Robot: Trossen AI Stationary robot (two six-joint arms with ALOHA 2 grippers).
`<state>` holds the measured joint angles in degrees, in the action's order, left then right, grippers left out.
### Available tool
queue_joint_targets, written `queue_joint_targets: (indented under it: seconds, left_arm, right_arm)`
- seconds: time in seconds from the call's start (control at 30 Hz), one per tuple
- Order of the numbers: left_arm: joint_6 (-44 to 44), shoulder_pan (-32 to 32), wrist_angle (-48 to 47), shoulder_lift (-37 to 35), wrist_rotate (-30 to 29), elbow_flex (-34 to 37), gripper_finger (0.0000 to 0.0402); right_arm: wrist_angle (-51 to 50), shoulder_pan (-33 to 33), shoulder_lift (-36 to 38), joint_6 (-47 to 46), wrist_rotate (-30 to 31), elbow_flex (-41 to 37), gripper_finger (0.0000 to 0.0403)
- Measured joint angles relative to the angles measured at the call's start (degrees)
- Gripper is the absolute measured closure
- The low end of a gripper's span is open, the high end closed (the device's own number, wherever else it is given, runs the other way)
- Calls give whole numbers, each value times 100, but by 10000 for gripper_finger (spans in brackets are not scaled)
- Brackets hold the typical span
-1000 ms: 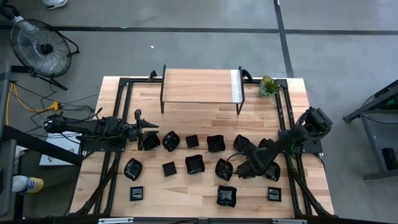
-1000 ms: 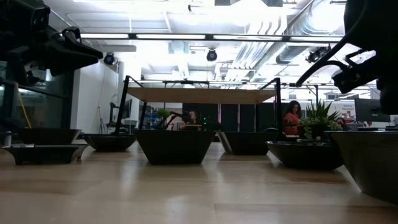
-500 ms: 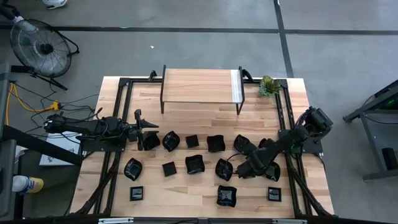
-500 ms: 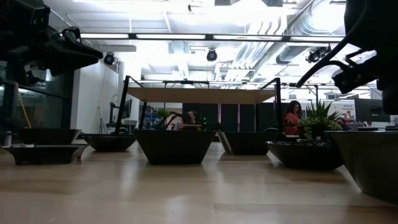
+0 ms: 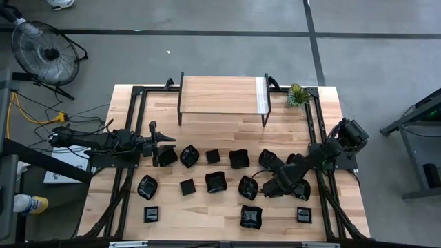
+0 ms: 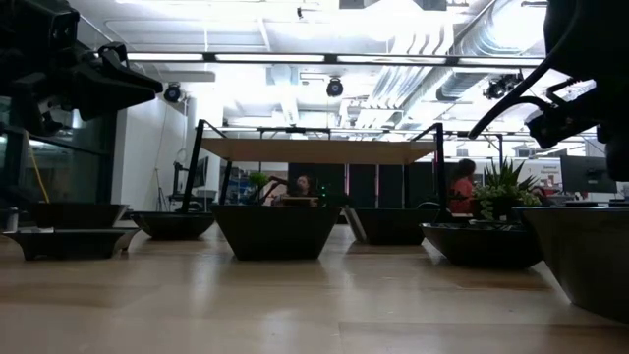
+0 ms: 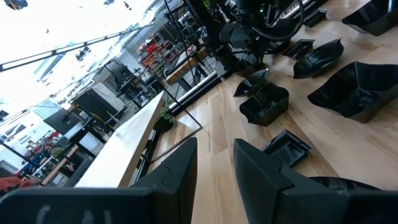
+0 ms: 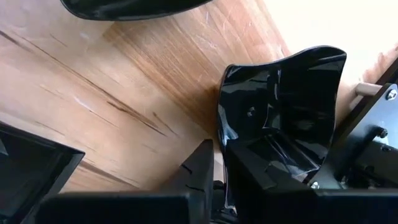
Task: Pick & Place Mini shaped plates
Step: Put the distorted square plate on the shelf
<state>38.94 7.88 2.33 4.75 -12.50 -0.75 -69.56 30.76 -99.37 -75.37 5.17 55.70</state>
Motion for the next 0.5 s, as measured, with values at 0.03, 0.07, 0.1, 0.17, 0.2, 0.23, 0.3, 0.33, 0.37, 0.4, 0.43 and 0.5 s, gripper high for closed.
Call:
queue_joint_targets:
  seconds: [0.03, 0.07, 0.1, 0.17, 0.2, 0.23, 0.3, 0.33, 0.37, 0.4, 0.43, 0.5]
  left_arm:
    - [-1, 2, 2, -1, 1, 0, 300]
    - [-2, 0, 0, 0, 1, 0, 300]
    - [-2, 2, 0, 0, 1, 0, 300]
    - [-2, 0, 2, -2, 0, 0, 300]
    - [-2, 0, 2, -2, 1, 0, 300]
    - [0, 1, 0, -1, 0, 0, 300]
    - [0, 0, 0, 0, 1, 0, 300]
    - [-2, 2, 0, 0, 1, 0, 300]
    - [-1, 1, 1, 0, 0, 0, 300]
    - [0, 0, 2, 0, 0, 0, 300]
    - [0, 1, 0, -1, 1, 0, 300]
    - [-2, 1, 1, -2, 1, 0, 300]
  right_arm:
    - [0, 0, 0, 0, 0, 0, 373]
    - [-2, 0, 0, 0, -2, 0, 378]
    - [-2, 0, 0, 0, -2, 0, 382]
    - [-2, 0, 0, 0, -19, 0, 393]
    - [-8, 0, 0, 0, -40, 0, 397]
    - [-20, 0, 1, -1, -63, 0, 399]
    - [-43, 0, 2, -14, -111, 0, 399]
    - [-60, 0, 2, -19, -133, 0, 398]
    - [-74, 0, 2, -20, -151, 0, 398]
    - [-92, 0, 2, -28, -175, 0, 398]
    - [-117, 0, 2, -49, -190, 0, 400]
    - [-177, 0, 2, -57, -230, 7, 400]
